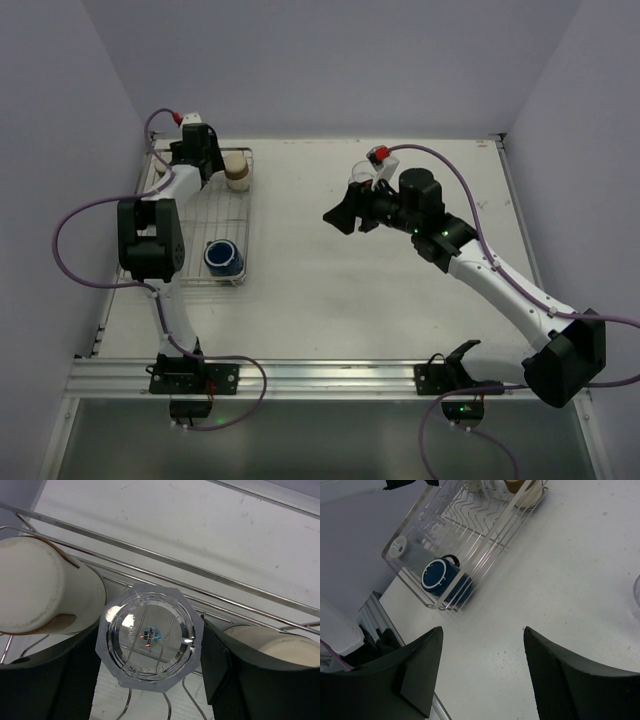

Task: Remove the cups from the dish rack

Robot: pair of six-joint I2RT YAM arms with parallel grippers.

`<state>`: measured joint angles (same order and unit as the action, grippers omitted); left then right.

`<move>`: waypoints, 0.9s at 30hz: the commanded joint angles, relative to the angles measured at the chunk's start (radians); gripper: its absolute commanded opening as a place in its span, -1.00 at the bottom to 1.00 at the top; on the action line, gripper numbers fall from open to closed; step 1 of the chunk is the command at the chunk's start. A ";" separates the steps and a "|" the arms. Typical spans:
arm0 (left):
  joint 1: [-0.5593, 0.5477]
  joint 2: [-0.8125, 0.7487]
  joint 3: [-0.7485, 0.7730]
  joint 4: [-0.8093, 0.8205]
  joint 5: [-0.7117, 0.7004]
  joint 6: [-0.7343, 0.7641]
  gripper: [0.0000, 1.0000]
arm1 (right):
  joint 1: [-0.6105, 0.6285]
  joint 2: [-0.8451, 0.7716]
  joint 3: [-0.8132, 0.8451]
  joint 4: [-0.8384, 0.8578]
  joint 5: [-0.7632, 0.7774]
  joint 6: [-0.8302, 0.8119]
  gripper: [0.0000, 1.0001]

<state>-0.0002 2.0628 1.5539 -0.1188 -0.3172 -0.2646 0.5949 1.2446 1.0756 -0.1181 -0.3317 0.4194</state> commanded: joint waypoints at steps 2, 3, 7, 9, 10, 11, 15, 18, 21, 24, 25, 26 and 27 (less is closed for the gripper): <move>0.000 -0.050 0.029 0.048 -0.029 0.016 -0.13 | 0.005 0.006 0.058 0.054 -0.021 0.005 0.36; 0.000 -0.065 0.026 0.050 -0.033 0.016 -0.19 | 0.006 0.010 0.060 0.054 -0.024 0.007 0.36; 0.000 -0.182 0.003 0.054 -0.028 -0.001 -0.35 | 0.013 0.016 0.064 0.078 -0.041 0.036 0.40; 0.000 -0.233 -0.012 0.062 -0.007 -0.015 -0.40 | 0.016 0.019 0.064 0.093 -0.061 0.054 0.43; 0.000 -0.289 -0.031 0.070 0.000 -0.036 -0.41 | 0.017 0.019 0.061 0.112 -0.066 0.080 0.48; 0.000 -0.315 -0.040 0.070 0.012 -0.050 -0.44 | 0.017 0.022 0.063 0.118 -0.079 0.091 0.50; 0.000 -0.455 -0.093 0.067 0.073 -0.131 -0.49 | 0.017 0.019 0.055 0.208 -0.115 0.172 0.58; 0.000 -0.579 -0.173 0.076 0.142 -0.199 -0.52 | 0.019 0.019 0.046 0.256 -0.145 0.225 0.65; 0.000 -0.716 -0.293 0.100 0.252 -0.280 -0.54 | 0.019 0.024 0.024 0.332 -0.184 0.286 0.68; -0.001 -0.852 -0.449 0.216 0.441 -0.383 -0.55 | 0.020 0.032 -0.011 0.450 -0.213 0.361 0.70; -0.001 -0.915 -0.535 0.252 0.496 -0.451 -0.55 | 0.025 0.038 -0.025 0.477 -0.236 0.380 0.71; -0.003 -0.940 -0.578 0.295 0.603 -0.491 -0.56 | 0.029 0.044 -0.029 0.506 -0.243 0.395 0.71; -0.004 -0.966 -0.654 0.382 0.654 -0.533 -0.56 | 0.037 0.055 -0.035 0.553 -0.245 0.418 0.71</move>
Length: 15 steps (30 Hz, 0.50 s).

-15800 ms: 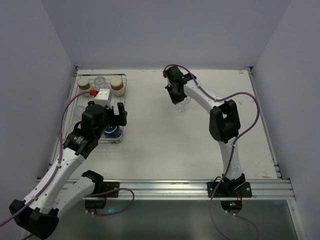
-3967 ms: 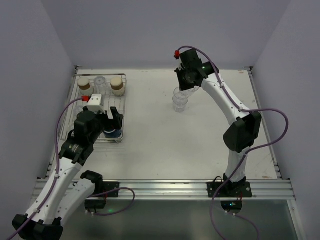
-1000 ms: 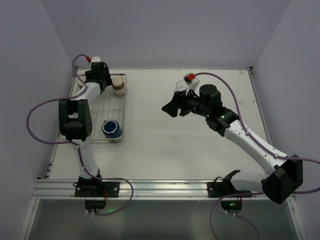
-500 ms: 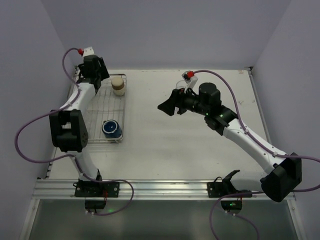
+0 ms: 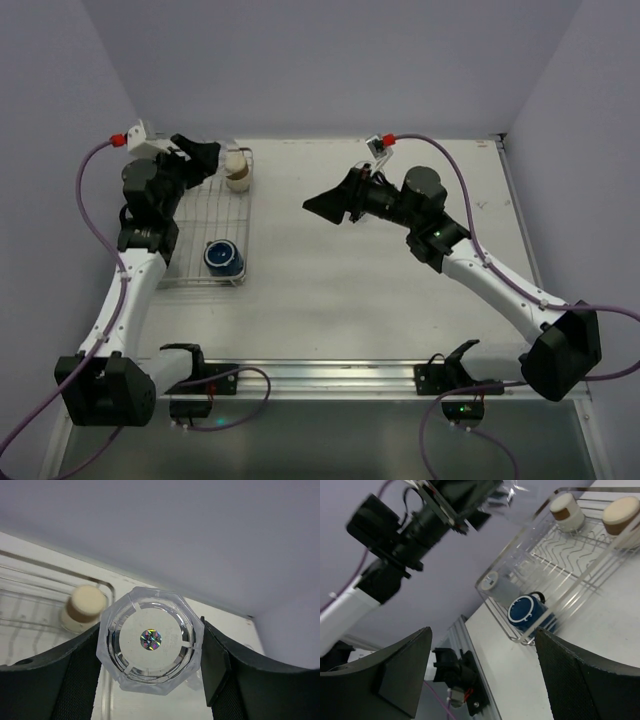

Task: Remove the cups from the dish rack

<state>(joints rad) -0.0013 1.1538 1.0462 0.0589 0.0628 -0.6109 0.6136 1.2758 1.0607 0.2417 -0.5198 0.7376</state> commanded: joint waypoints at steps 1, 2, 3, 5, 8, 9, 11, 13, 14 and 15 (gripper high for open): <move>-0.005 -0.098 -0.178 0.243 0.322 -0.264 -0.56 | 0.023 0.030 -0.027 0.211 -0.059 0.108 0.71; -0.011 -0.115 -0.207 0.280 0.385 -0.303 -0.57 | 0.028 0.037 -0.027 0.223 -0.056 0.112 0.72; -0.014 -0.132 -0.253 0.347 0.409 -0.335 -0.57 | 0.032 0.051 -0.027 0.249 -0.055 0.123 0.72; -0.029 -0.173 -0.294 0.415 0.459 -0.429 -0.60 | 0.038 0.065 -0.031 0.278 -0.052 0.138 0.72; -0.077 -0.210 -0.351 0.530 0.495 -0.518 -0.61 | 0.040 0.094 -0.044 0.347 -0.046 0.180 0.72; -0.089 -0.216 -0.360 0.577 0.500 -0.533 -0.61 | 0.040 0.099 -0.044 0.360 -0.045 0.189 0.71; -0.127 -0.235 -0.382 0.605 0.499 -0.562 -0.60 | 0.041 0.108 -0.045 0.366 -0.037 0.195 0.67; -0.163 -0.241 -0.385 0.631 0.499 -0.564 -0.60 | 0.043 0.112 -0.044 0.384 -0.046 0.204 0.61; -0.172 -0.241 -0.385 0.636 0.499 -0.564 -0.60 | 0.046 0.112 -0.041 0.384 -0.051 0.204 0.56; -0.178 -0.241 -0.384 0.637 0.499 -0.564 -0.60 | 0.046 0.115 -0.038 0.387 -0.063 0.201 0.51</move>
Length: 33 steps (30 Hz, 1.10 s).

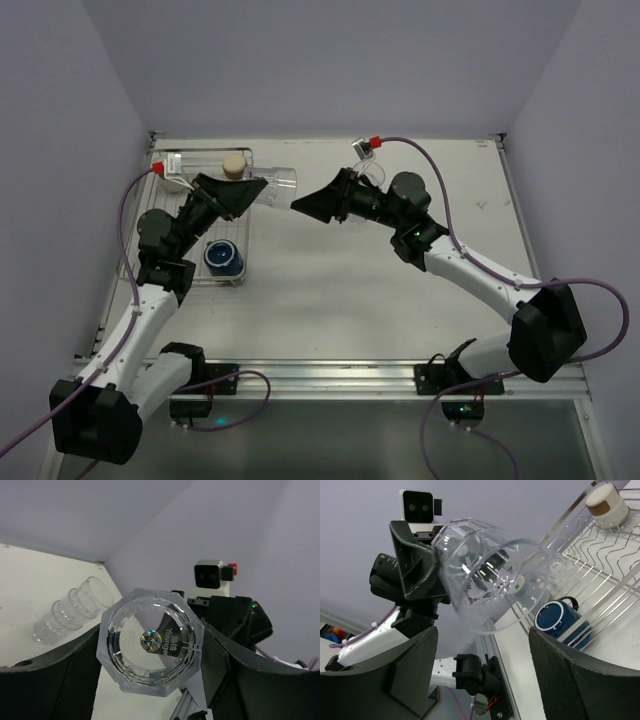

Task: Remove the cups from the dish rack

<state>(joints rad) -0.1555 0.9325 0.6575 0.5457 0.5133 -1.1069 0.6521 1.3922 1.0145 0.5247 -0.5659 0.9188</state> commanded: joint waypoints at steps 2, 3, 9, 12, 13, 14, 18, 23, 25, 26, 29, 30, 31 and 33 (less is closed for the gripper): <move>-0.038 -0.018 0.002 0.158 0.048 -0.071 -0.60 | 0.012 0.002 0.027 0.103 -0.038 0.014 0.43; -0.048 -0.017 0.001 0.160 0.047 -0.067 -0.60 | 0.015 0.004 0.033 0.106 -0.052 0.008 0.42; -0.084 0.000 -0.019 0.178 0.040 -0.070 -0.59 | 0.023 0.030 0.079 0.098 -0.084 -0.015 0.27; -0.119 0.023 -0.027 0.201 0.039 -0.077 -0.58 | 0.035 0.048 0.090 0.122 -0.094 -0.006 0.19; -0.127 0.026 -0.029 0.206 0.037 -0.076 -0.58 | 0.037 0.056 0.085 0.130 -0.092 -0.002 0.12; -0.133 0.028 -0.030 0.209 0.033 -0.074 -0.57 | 0.038 0.059 0.082 0.141 -0.092 0.000 0.06; -0.151 0.029 -0.044 0.211 0.025 -0.070 -0.50 | 0.040 0.059 0.061 0.169 -0.082 0.011 -0.41; -0.153 0.008 -0.036 0.139 0.014 0.004 0.32 | 0.041 0.002 0.036 0.091 -0.028 -0.037 -1.00; -0.153 -0.012 0.000 -0.001 -0.001 0.104 0.74 | 0.040 -0.016 0.053 -0.041 -0.002 -0.115 -1.00; -0.153 -0.018 0.022 -0.066 -0.030 0.155 0.82 | 0.041 -0.025 0.058 -0.093 0.012 -0.141 -1.00; -0.151 -0.041 0.114 -0.414 -0.152 0.342 0.94 | 0.040 -0.047 0.093 -0.323 0.067 -0.260 -1.00; -0.151 -0.055 0.146 -0.465 -0.180 0.416 0.96 | 0.041 -0.045 0.105 -0.433 0.086 -0.314 -1.00; -0.153 -0.060 0.160 -0.510 -0.214 0.448 0.97 | 0.041 -0.042 0.125 -0.481 0.115 -0.337 -1.00; -0.151 -0.079 0.197 -0.640 -0.297 0.507 0.98 | 0.046 -0.016 0.159 -0.640 0.142 -0.400 -1.00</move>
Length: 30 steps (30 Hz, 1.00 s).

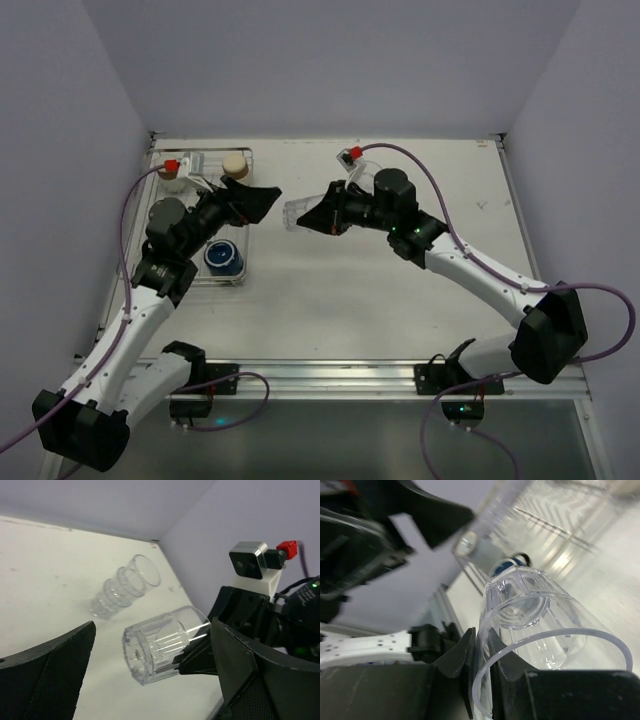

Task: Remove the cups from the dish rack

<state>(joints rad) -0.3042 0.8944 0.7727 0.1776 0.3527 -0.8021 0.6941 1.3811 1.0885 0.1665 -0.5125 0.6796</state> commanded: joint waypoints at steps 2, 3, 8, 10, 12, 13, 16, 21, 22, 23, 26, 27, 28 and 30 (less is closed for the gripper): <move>-0.003 -0.054 0.100 -0.335 -0.222 0.273 0.98 | 0.008 0.021 0.145 -0.376 0.149 -0.205 -1.00; -0.003 -0.066 0.117 -0.393 -0.250 0.311 0.98 | 0.022 0.038 0.166 -0.466 0.175 -0.247 -1.00; -0.003 -0.143 0.116 -0.515 -0.464 0.402 0.98 | 0.087 0.264 0.442 -0.775 0.412 -0.373 -1.00; -0.003 -0.182 0.099 -0.529 -0.510 0.432 0.98 | 0.111 0.352 0.590 -0.915 0.502 -0.428 -1.00; -0.003 -0.212 0.080 -0.535 -0.554 0.455 0.98 | 0.128 0.478 0.683 -1.025 0.567 -0.466 -1.00; -0.003 -0.219 0.074 -0.537 -0.572 0.461 0.98 | 0.131 0.518 0.767 -1.054 0.586 -0.479 -1.00; -0.003 -0.232 0.059 -0.541 -0.586 0.478 0.98 | 0.133 0.656 0.911 -1.143 0.647 -0.514 -1.00; -0.003 -0.244 0.020 -0.511 -0.603 0.491 0.96 | 0.133 0.853 1.094 -1.217 0.664 -0.566 -1.00; -0.004 -0.247 0.014 -0.504 -0.601 0.491 0.96 | 0.133 0.875 1.128 -1.214 0.663 -0.575 -1.00; -0.004 -0.247 0.010 -0.504 -0.604 0.491 0.96 | 0.133 0.897 1.146 -1.216 0.661 -0.589 -1.00; -0.003 -0.247 0.010 -0.512 -0.627 0.491 0.96 | 0.131 0.970 1.203 -1.210 0.663 -0.613 -1.00; -0.003 -0.247 0.010 -0.514 -0.635 0.492 0.96 | 0.131 0.992 1.212 -1.207 0.660 -0.620 -1.00; -0.003 -0.247 0.013 -0.514 -0.644 0.492 0.96 | 0.131 1.003 1.217 -1.204 0.658 -0.623 -1.00; -0.003 -0.236 0.019 -0.515 -0.649 0.491 0.96 | 0.131 1.015 1.220 -1.199 0.655 -0.629 -1.00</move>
<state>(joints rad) -0.3042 0.6552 0.7864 -0.3473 -0.2489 -0.3347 0.8280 2.3955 2.2498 -0.9867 0.1356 0.1242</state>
